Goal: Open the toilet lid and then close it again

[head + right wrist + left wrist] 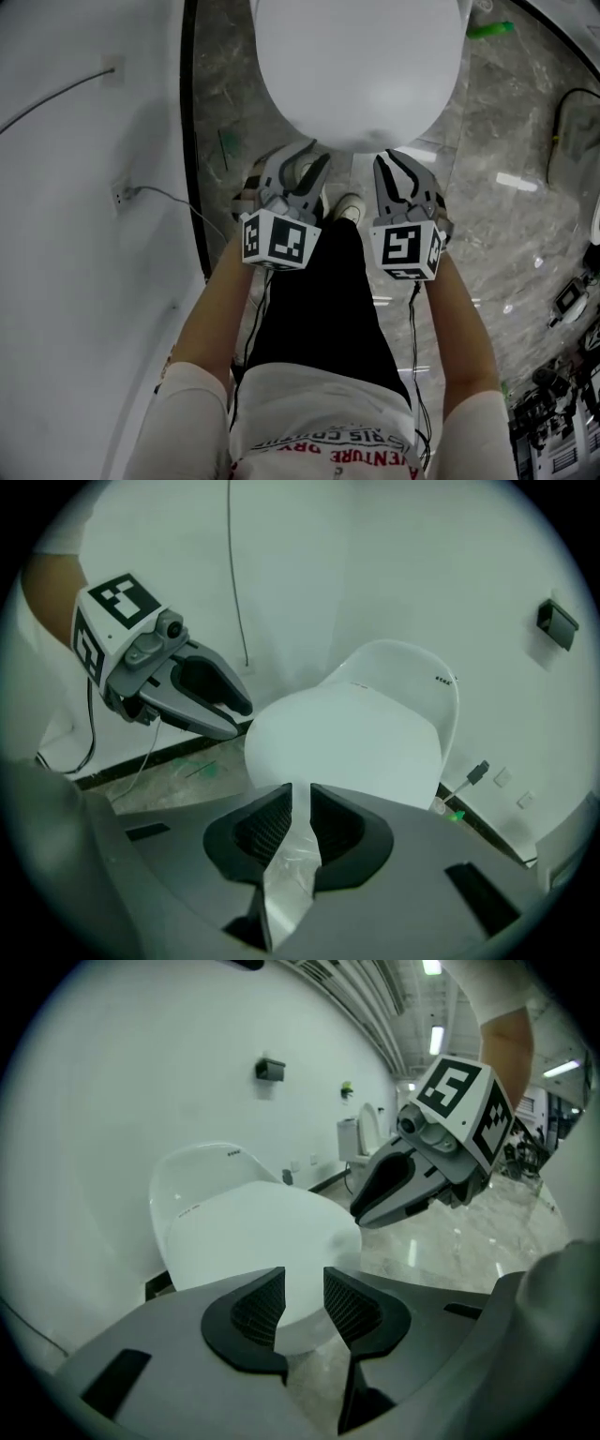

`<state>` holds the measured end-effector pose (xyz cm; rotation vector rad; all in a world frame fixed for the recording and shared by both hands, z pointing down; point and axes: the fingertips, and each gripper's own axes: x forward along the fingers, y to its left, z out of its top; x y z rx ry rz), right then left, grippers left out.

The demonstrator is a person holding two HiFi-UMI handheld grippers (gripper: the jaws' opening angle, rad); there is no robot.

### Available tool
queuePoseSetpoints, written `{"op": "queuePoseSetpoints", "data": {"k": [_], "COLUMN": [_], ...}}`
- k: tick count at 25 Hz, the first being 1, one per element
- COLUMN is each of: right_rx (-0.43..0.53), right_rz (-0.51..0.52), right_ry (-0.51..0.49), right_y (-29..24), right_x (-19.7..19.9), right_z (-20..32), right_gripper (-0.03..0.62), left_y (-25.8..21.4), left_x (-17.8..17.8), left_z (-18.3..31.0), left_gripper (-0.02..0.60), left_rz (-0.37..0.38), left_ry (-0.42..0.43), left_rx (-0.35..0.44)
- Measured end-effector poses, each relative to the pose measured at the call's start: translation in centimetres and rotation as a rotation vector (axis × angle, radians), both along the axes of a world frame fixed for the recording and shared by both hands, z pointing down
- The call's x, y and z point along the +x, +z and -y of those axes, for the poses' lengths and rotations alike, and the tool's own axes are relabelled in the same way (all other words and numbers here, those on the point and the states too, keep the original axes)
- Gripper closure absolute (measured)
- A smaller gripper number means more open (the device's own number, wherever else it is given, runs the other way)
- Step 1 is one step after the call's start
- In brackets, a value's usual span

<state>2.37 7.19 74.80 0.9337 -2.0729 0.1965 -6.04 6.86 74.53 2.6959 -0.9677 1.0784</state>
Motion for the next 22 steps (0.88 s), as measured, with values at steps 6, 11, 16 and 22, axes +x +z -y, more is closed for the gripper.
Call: {"op": "queuePoseSetpoints", "data": {"k": [6,11,16,22], "right_rx": [0.077,0.216,0.265,0.299], "right_rz": [-0.220,-0.425,-0.489,-0.503], "right_ry": [-0.199,-0.353,-0.405,-0.431], "right_y": [3.6,5.6,6.7,6.2], "right_x": [-0.3,-0.5,-0.6,-0.4], "right_z": [-1.3,-1.5,-1.4,-1.2], "right_gripper": [0.533,0.499,0.500,0.499], "left_y": [2.9,5.3,6.7,6.8], "left_x": [1.2,1.8,1.7,1.8], "left_z": [-0.6,-0.9,-0.9,-0.4], "left_gripper": [0.405,0.383,0.383,0.385], "left_rz": [0.180,0.350,0.397,0.428], "left_ry": [0.149,0.288,0.304,0.305], "left_rx": [0.114,0.216,0.223,0.260]}}
